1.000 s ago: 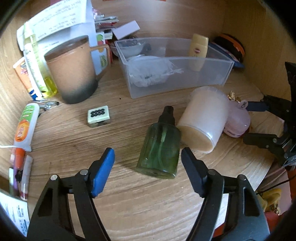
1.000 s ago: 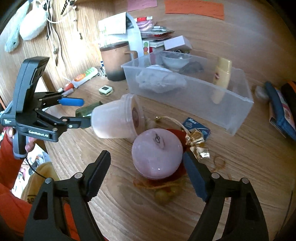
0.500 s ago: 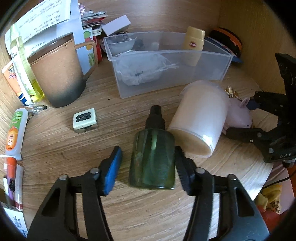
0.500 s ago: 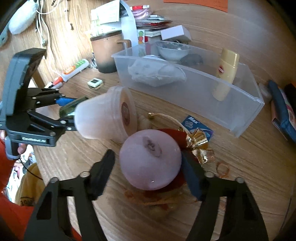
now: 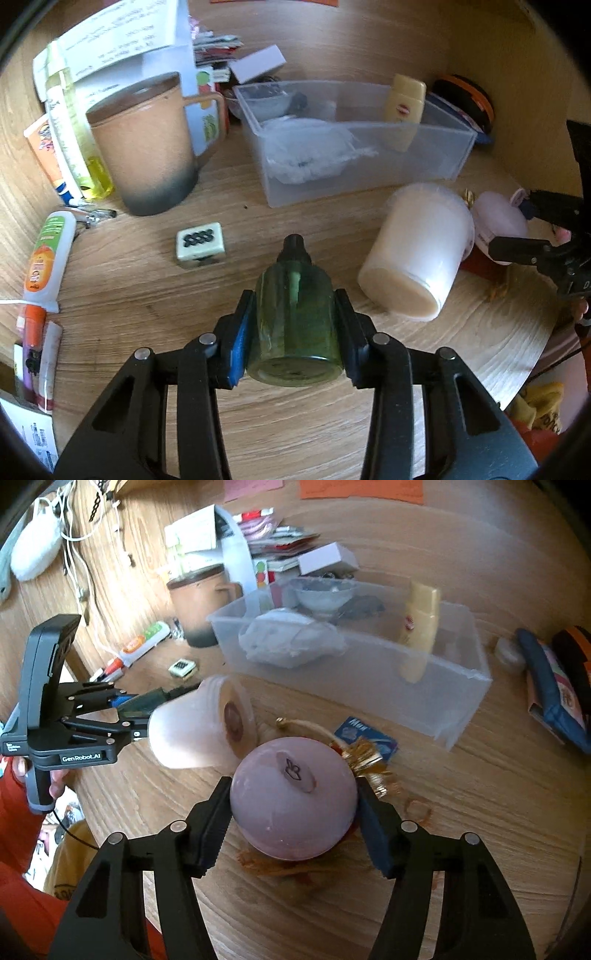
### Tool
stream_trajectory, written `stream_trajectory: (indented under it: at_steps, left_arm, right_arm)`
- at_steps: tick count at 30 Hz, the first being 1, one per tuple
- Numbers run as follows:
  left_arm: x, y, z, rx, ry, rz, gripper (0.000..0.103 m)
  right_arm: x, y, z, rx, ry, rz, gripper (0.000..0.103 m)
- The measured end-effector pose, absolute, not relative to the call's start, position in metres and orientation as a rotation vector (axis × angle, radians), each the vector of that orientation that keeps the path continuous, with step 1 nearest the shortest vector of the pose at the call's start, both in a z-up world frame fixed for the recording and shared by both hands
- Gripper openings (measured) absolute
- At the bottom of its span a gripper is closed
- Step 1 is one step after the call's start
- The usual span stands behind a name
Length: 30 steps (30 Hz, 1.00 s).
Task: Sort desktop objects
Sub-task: 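Grasp the green glass bottle with the left gripper while the right grasps the pink container, then carry the green bottle and pink container over the clear box with both grippers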
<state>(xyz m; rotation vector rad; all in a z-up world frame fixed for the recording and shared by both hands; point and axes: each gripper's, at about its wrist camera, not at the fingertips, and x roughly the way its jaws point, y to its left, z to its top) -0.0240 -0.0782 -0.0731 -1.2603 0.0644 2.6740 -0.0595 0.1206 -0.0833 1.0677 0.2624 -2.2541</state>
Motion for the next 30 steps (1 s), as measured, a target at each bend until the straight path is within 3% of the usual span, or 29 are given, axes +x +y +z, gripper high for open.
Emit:
stream_trajectory:
  at_steps: [13, 30]
  left_arm:
    - [-0.02, -0.08, -0.034, -1.117, 0.031, 2.757, 0.041]
    - [-0.046, -0.054, 0.008, -1.006, 0.123, 2.729, 0.041]
  right_arm:
    - [-0.062, 0.136, -0.063, 1.006, 0.261, -2.297, 0.06]
    - [-0.09, 0.145, -0.023, 0.919, 0.343, -2.383, 0.06]
